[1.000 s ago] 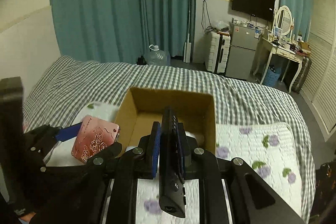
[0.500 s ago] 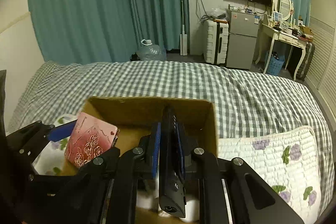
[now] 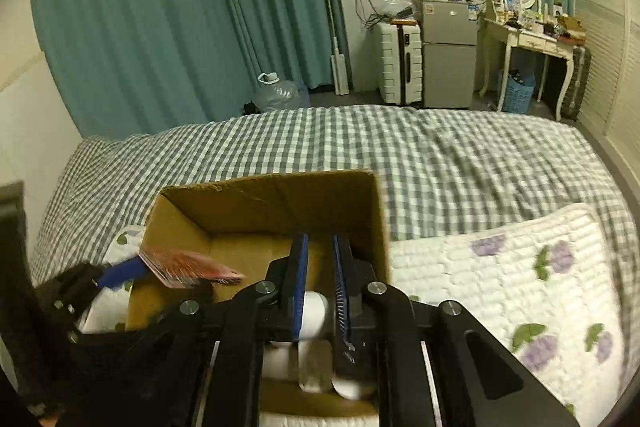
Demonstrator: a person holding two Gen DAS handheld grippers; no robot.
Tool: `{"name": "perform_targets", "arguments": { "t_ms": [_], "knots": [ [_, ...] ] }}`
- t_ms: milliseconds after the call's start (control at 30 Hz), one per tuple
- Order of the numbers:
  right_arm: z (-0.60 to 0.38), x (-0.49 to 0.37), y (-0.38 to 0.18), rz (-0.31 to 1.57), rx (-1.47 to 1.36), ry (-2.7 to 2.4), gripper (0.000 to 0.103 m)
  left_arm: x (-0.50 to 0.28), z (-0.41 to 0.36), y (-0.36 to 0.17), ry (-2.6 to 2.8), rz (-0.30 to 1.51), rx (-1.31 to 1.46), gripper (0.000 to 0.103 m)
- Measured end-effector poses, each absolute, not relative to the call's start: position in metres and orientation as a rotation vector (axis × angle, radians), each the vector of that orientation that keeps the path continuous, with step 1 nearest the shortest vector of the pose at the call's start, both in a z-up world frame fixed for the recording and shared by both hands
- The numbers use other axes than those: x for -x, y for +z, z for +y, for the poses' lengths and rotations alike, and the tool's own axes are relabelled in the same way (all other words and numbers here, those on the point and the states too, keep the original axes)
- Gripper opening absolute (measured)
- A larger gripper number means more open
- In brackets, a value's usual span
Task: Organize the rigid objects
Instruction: 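Lower card case and remote into the box and open both tools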
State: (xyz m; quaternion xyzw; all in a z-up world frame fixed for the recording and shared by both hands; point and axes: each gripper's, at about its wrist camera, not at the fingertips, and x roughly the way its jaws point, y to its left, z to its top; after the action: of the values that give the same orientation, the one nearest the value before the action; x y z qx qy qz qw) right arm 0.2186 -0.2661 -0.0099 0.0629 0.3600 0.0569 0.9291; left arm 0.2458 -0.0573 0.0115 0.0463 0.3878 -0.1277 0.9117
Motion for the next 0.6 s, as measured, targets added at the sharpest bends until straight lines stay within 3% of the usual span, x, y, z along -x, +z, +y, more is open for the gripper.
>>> {"name": "perform_targets", "arguments": {
  "t_ms": [167, 300, 333, 600],
  "knots": [
    [-0.269, -0.191, 0.028, 0.713, -0.084, 0.089, 0.013, -0.23, -0.053, 0.056, -0.253, 0.752, -0.06, 0.073],
    [-0.269, -0.166, 0.059, 0.685, -0.06, 0.068, 0.036, -0.221, -0.055, 0.084, -0.255, 0.711, -0.069, 0.074],
    [-0.27, -0.16, 0.065, 0.681, -0.061, 0.069, 0.036, -0.22, -0.056, 0.088, -0.254, 0.706, -0.076, 0.074],
    [-0.277, -0.149, 0.061, 0.681, -0.062, 0.082, 0.04, -0.229, -0.063, 0.057, -0.268, 0.777, -0.12, 0.074]
  ]
}}
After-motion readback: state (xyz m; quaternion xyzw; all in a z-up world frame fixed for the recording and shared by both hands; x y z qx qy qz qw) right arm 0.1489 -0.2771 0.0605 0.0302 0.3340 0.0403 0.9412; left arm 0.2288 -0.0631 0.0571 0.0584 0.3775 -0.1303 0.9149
